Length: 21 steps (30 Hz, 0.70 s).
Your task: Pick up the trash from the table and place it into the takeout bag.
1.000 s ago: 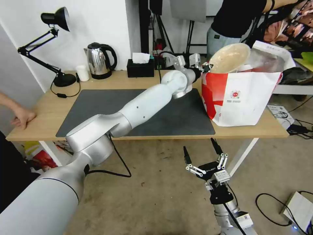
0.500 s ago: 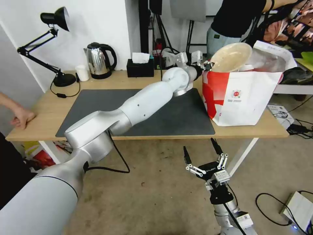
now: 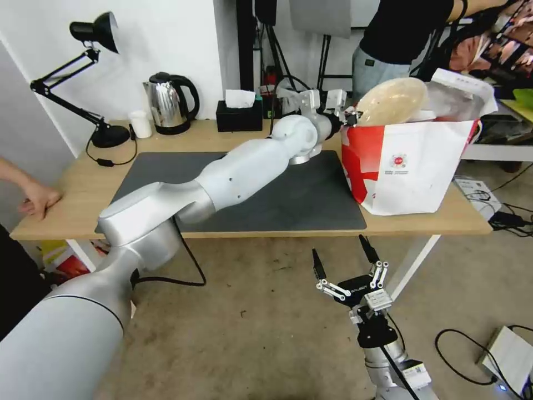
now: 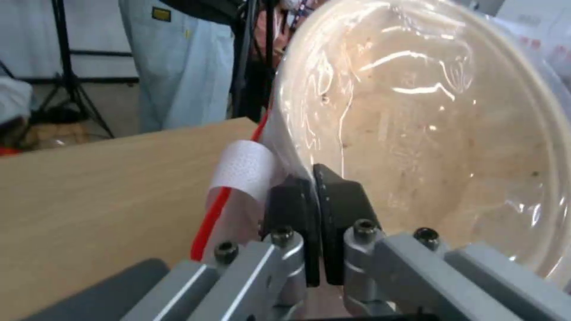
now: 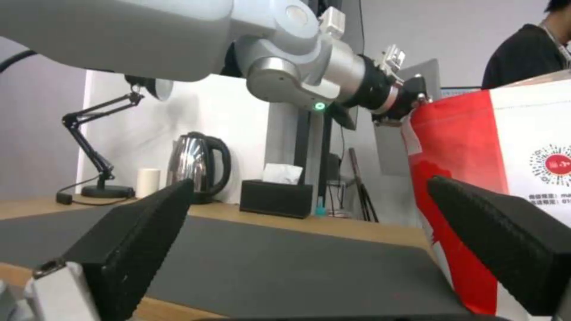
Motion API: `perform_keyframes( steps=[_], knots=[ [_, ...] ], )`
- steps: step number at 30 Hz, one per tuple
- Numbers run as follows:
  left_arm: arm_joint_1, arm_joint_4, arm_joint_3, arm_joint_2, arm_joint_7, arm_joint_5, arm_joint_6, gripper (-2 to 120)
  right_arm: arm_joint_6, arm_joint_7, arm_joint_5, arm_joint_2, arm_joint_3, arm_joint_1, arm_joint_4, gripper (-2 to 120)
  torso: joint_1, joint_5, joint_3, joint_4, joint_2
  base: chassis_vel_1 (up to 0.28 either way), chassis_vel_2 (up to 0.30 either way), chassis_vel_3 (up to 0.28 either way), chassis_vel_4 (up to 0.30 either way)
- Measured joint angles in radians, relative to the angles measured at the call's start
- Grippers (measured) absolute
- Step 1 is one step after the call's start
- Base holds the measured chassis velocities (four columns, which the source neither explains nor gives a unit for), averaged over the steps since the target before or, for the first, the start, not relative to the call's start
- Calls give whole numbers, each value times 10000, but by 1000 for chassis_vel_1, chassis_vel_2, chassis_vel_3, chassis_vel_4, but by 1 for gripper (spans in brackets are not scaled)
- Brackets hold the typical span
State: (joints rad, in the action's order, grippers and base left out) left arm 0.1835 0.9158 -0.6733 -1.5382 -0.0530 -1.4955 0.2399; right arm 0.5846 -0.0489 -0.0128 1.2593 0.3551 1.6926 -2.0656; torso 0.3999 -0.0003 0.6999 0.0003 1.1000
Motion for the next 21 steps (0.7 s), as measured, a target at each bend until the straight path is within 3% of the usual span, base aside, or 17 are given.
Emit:
perform_keyframes(
  steps=[9,21],
  knots=[
    [280,-399,-521,-147,269,1392,-10,0,0,-1,0,0,0,0,0,100,0,4,1,-7,0,0,0,0,0],
    [472,-413,-723,50,483,1961,36,3,0,0,-1,0,0,0,0,100,2,4,2,-4,-1,0,0,0,0]
  ],
)
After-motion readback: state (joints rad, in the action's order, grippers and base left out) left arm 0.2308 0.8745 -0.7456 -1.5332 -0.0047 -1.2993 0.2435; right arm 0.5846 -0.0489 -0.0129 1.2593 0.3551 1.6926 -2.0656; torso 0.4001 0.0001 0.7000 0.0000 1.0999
